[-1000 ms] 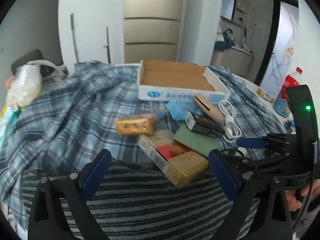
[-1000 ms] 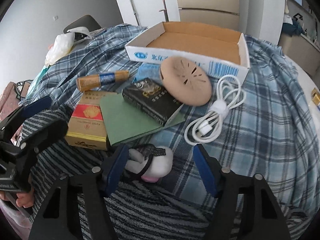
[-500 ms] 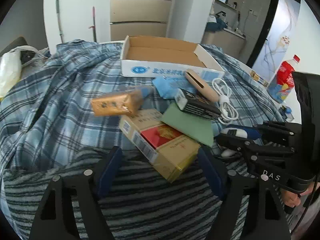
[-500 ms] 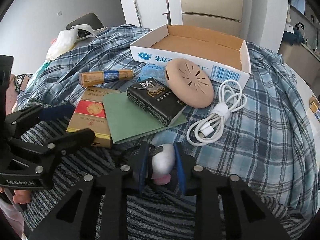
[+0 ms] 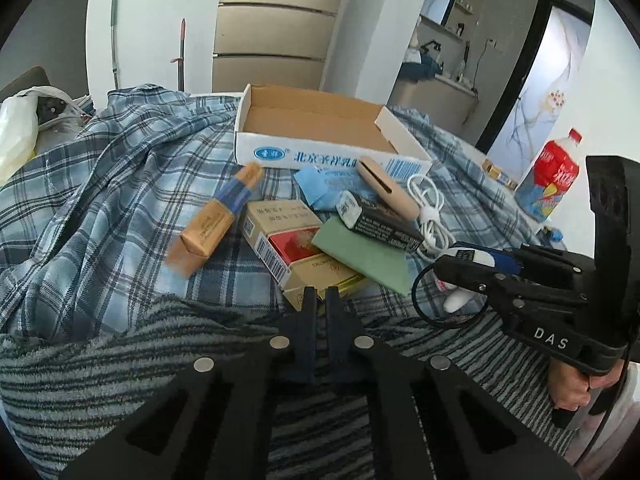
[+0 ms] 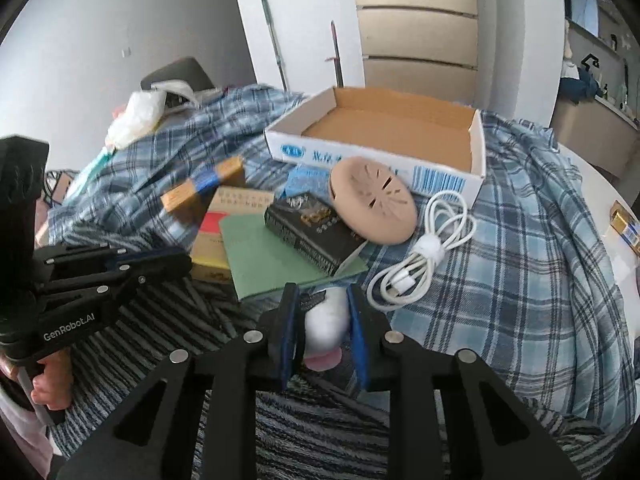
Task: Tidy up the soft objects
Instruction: 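Grasp the green card sleeve with the left gripper while the right gripper holds the plush toy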
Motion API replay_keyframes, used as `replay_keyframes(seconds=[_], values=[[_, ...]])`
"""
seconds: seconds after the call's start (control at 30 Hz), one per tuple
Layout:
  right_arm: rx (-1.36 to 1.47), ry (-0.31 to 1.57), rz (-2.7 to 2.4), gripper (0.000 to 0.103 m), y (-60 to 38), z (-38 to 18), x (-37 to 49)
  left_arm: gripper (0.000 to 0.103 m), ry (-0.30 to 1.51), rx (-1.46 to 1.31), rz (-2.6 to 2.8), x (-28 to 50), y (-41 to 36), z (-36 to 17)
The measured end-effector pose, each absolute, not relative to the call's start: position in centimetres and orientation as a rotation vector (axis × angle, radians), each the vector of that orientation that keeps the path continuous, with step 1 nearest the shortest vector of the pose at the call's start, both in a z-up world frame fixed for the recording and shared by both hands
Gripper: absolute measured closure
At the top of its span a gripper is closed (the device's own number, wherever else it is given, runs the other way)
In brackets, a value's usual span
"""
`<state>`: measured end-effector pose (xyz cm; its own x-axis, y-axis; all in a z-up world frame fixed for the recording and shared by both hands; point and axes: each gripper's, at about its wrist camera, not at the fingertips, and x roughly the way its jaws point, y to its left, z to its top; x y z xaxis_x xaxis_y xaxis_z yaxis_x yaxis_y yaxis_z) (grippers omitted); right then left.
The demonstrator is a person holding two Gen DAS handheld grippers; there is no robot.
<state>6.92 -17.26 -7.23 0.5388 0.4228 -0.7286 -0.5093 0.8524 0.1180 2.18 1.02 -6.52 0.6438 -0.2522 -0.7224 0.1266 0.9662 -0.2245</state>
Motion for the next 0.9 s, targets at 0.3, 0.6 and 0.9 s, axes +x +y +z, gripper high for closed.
replay_keyframes(seconds=[0.3,0.6,0.9], values=[[-0.042,0.772,0.52,0.08,-18.7,-6.2,6.9,0.099,0.775,-0.068,-0.152,1.2,0.4,-4.6],[0.04,0.683,0.488,0.08,-20.5,-4.7,6.5,0.007,0.772,0.237,-0.347,2.4,-2.3,-4.2],[0.046,0.69,0.468,0.08,-20.8,-5.0,6.6,0.007,0.821,0.272,-0.56,6.4,-3.7,-3.7]])
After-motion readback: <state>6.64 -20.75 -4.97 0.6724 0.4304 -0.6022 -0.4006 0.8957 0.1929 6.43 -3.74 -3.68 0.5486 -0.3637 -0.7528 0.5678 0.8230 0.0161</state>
